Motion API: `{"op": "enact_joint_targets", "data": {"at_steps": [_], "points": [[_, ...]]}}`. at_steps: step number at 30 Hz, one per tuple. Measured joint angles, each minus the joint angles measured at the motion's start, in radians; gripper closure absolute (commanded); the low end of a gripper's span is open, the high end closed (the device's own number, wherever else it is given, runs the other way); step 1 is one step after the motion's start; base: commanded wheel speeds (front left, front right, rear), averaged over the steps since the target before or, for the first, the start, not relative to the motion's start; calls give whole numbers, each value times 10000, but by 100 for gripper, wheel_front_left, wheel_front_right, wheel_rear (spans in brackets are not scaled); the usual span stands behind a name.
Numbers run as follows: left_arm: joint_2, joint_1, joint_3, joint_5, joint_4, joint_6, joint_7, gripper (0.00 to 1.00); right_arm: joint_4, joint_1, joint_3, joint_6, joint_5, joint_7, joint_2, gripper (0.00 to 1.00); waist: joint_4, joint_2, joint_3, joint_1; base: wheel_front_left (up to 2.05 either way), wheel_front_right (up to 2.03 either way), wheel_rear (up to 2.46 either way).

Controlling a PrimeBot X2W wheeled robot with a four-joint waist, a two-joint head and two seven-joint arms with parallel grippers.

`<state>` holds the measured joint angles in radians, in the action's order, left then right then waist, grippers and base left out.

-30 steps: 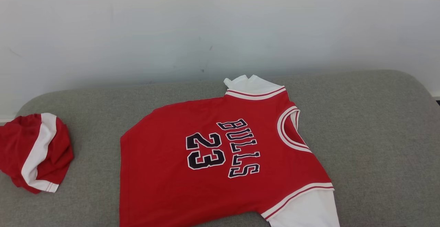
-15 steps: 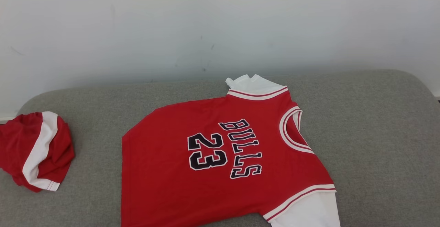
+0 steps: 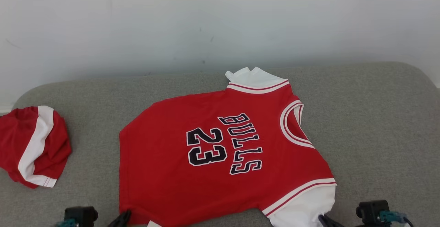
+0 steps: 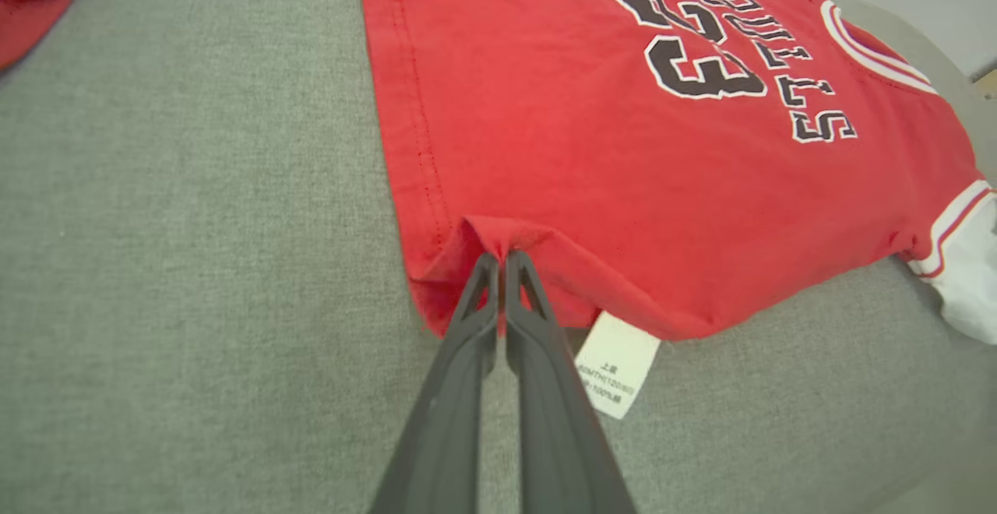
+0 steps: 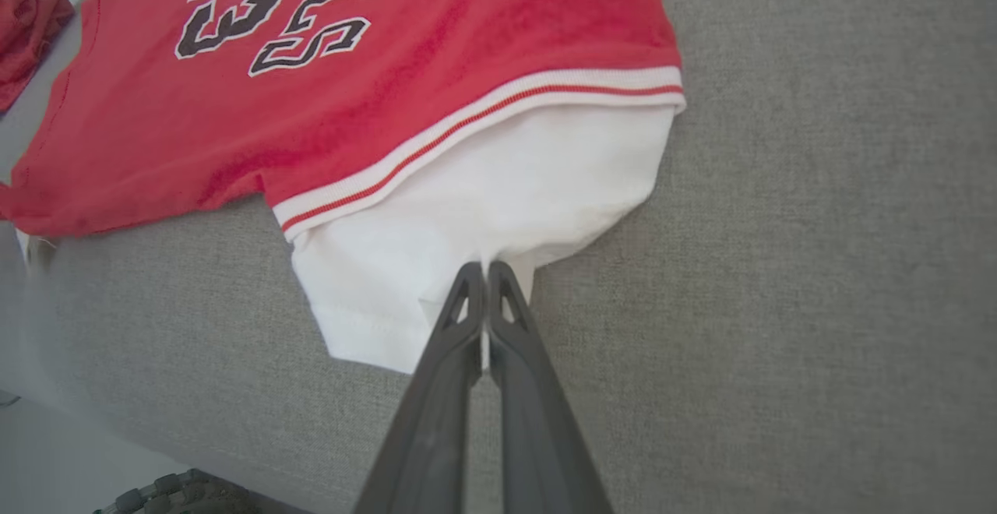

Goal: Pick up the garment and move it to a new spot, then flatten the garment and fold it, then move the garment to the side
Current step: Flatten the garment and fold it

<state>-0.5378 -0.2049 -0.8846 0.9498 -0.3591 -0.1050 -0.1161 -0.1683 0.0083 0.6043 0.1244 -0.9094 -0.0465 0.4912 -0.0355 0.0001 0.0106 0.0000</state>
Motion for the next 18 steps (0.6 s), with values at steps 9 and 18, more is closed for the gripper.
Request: {"op": "enact_joint_targets", "data": {"at_steps": [9, 18], "points": [[-433, -2394, 364, -127, 194, 922, 731, 100, 96, -2727, 40, -130, 341, -909, -105, 100, 33, 1, -832, 1, 0, 0, 0], [278, -8429, 2084, 855, -1459, 1900, 2663, 100, -2048, -9613, -2113, -355, 681, -2284, -2073, 100, 196, 2, -2038, 3, 0, 0, 0]]}}
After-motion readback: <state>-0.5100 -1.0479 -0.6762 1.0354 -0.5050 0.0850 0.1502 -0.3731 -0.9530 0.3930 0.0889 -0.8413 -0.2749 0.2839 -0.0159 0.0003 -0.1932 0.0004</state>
